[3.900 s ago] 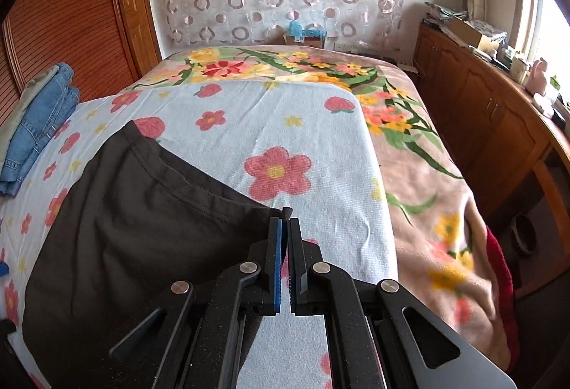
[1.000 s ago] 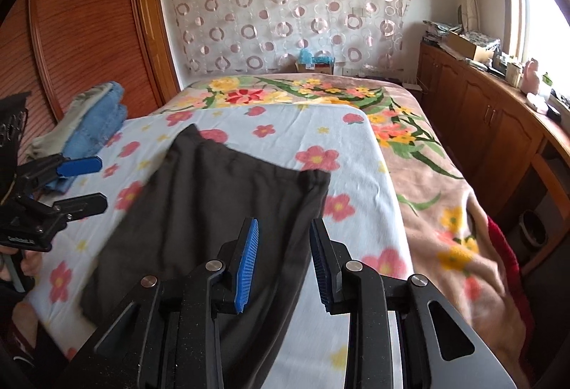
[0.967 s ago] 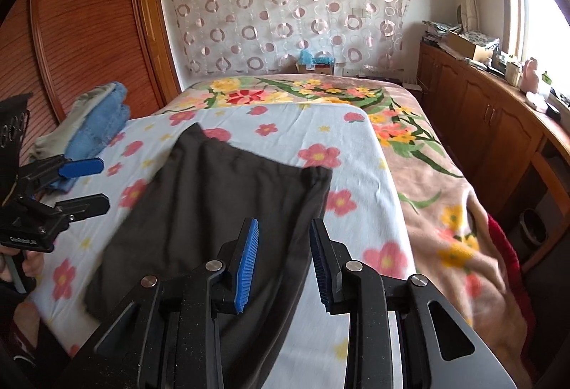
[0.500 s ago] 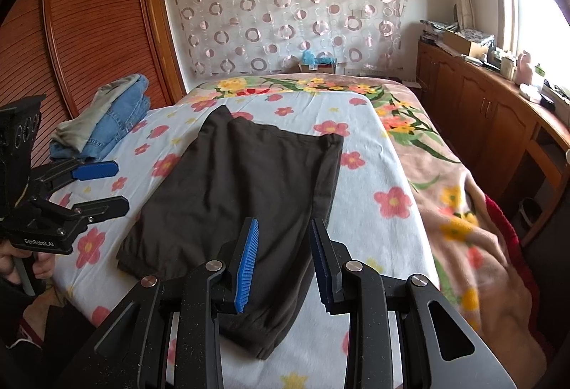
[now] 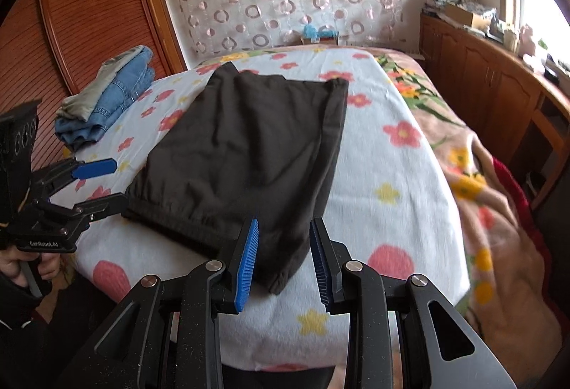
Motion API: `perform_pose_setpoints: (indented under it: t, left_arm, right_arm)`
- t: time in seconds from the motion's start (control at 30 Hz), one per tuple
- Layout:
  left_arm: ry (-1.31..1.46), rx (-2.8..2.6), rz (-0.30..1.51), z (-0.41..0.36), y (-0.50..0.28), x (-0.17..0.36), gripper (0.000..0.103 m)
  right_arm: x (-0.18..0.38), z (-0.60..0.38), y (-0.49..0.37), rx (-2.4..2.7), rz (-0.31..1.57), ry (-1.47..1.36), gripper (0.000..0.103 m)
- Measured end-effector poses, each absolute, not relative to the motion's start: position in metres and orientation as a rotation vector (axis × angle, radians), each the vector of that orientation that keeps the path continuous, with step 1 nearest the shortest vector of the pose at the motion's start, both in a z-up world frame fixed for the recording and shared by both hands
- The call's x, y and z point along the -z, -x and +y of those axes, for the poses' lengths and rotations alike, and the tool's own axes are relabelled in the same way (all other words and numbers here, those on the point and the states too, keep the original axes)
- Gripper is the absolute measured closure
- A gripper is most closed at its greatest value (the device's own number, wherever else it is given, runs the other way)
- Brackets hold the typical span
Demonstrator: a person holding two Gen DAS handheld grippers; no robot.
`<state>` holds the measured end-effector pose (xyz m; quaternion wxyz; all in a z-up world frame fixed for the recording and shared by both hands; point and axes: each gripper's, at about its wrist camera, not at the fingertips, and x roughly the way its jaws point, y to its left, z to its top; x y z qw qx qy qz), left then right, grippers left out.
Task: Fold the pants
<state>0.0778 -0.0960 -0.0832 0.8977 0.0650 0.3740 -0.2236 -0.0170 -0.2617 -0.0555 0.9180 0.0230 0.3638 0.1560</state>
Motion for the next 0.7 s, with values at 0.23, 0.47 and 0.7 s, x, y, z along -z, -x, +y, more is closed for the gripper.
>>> perform_pose_setpoints:
  t: [0.23,0.47,0.7]
  left_arm:
    - [-0.115,0.485,0.792,-0.097,-0.077,0.090,0.036]
    - [-0.102,0.528,0.801,-0.100,-0.076,0.093,0.070]
    - [-0.098,0.529,0.790,-0.098,-0.071,0.087,0.073]
  right_arm:
    - [0.058,-0.258,0.014,-0.330,0.763,-0.041,0.073]
    - [0.054,-0.257,0.020,-0.352,0.739,-0.043,0.094]
    - [0.060,-0.252,0.025,-0.324,0.746,0.002,0.094]
